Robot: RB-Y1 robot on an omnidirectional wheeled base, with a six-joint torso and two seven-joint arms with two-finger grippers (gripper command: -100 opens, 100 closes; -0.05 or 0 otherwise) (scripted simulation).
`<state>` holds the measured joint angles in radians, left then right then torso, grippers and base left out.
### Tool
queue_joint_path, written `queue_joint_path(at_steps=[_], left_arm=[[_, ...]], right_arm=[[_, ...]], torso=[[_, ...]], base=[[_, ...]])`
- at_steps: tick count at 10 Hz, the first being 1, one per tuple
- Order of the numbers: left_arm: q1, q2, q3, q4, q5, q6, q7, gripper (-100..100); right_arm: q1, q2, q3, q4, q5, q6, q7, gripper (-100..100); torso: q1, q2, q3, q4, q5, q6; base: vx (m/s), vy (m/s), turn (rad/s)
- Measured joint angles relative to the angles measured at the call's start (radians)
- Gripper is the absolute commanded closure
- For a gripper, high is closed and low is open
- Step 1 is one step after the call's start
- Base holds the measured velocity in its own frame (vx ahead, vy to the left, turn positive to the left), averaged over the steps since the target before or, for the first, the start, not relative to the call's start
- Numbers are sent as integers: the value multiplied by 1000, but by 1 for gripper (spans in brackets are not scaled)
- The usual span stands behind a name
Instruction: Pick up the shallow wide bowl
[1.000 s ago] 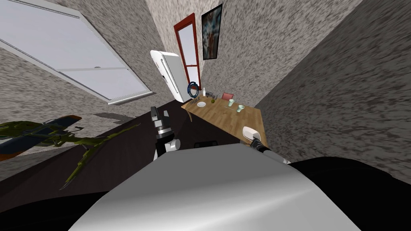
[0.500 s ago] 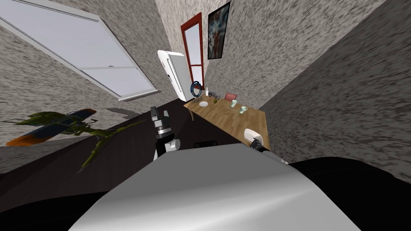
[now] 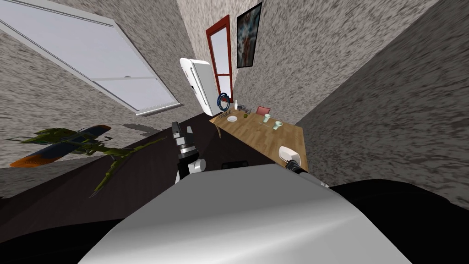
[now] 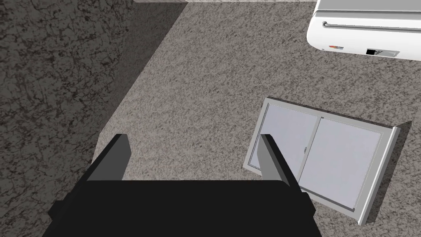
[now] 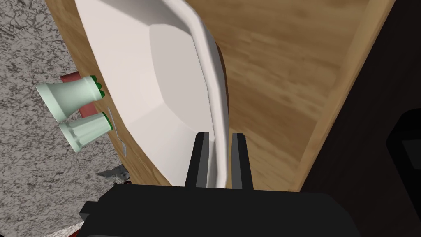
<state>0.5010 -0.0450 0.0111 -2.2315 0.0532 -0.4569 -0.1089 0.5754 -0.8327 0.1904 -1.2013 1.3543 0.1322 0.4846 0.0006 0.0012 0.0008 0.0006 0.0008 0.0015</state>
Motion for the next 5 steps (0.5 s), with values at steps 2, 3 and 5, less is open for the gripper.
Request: queue_joint_path(at_steps=[2,3,5], left_arm=[[0,0,0,0,0,0,0,0],[0,0,0,0,0,0,0,0],[0,0,0,0,0,0,0,0]], right_arm=[[5,-11,5,-16,-12,2,7,100],[13,-14,-9,-25,22,-12,-7,100],[21,-32,-5,-43,13,-20,-6,0]], torso=[[2,0,0,0,1,2],[4,0,0,0,1,2],[4,0,0,0,2,0]], base=[[22,40,-223],[31,61,-203],[6,19,-20]])
